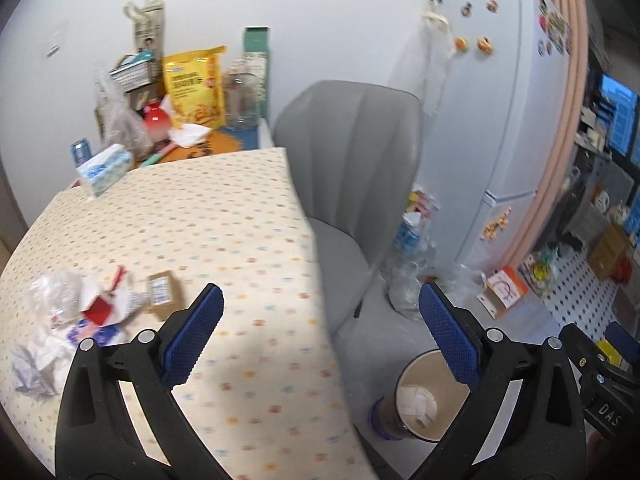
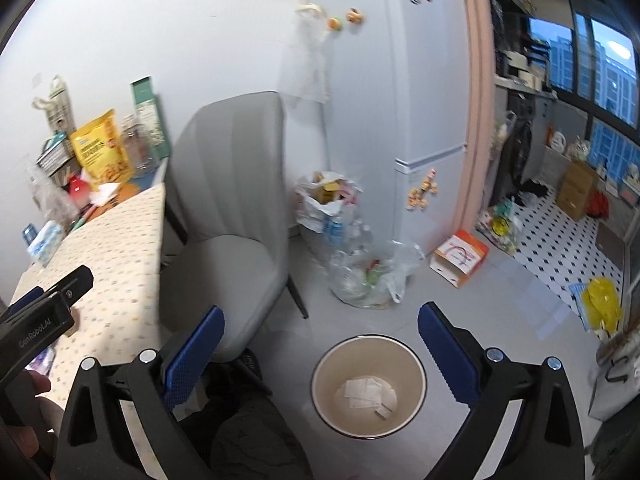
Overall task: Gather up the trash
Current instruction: 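Move both open tools back over the trash pile on the table, then grasp the crumpled grey-printed paper with the left tool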
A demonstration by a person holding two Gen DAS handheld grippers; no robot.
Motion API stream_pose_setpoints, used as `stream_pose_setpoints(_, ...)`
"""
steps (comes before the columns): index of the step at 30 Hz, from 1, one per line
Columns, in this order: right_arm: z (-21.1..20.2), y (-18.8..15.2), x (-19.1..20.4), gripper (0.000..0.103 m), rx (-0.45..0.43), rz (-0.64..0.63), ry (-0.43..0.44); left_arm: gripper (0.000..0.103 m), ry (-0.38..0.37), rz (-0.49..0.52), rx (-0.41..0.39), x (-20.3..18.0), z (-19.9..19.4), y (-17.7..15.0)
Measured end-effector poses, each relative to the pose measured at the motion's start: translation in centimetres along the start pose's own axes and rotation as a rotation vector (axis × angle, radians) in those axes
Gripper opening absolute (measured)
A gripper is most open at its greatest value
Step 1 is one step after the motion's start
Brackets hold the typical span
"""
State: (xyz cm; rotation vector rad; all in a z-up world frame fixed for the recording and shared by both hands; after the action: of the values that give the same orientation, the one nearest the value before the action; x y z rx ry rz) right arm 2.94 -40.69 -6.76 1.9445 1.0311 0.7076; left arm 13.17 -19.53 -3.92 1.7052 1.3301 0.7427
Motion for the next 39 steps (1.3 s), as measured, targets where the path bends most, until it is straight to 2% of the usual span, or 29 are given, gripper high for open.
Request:
stream_pose_setpoints(6, -2.0, -0.1, 4.8, 0.095, -0.031, -0.050, 0.044, 0.097, 0.038, -0.064, -0.036, 5.0, -2.1, 0.1)
stream_pose_setpoints(19, -4.9, -1.0, 13.4, 0.094, -0.039, -0.156, 0.185, 0.097, 0.193, -0.153, -0.087, 13.9, -5.7, -0.9)
stream_pose_setpoints(32, -6.9, -3.6, 21.0, 0.095, -0.035, -0.266, 0.259, 0.097, 0.338, -0.223, -0.069, 22.3, -9.3, -3.9)
stream_pose_setpoints(39, -7.0, -5.0, 24.0, 0.095, -0.010, -0.302, 0.307, 0.097, 0.385, -0.253, -0.045, 25.8, -10.0, -5.5)
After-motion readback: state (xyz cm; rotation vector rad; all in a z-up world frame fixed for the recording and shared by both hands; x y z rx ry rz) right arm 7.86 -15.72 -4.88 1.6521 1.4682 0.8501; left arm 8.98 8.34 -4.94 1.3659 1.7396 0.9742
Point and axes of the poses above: each gripper's, at about its wrist camera, not at the fingertips, and z roughly the way its jaws point, x to its left, y to its top, the point moved 3 cm from there along z, roughly the way its jaws point, and after that the axes turned 7 degrees about -x, right-handed, at the moved point
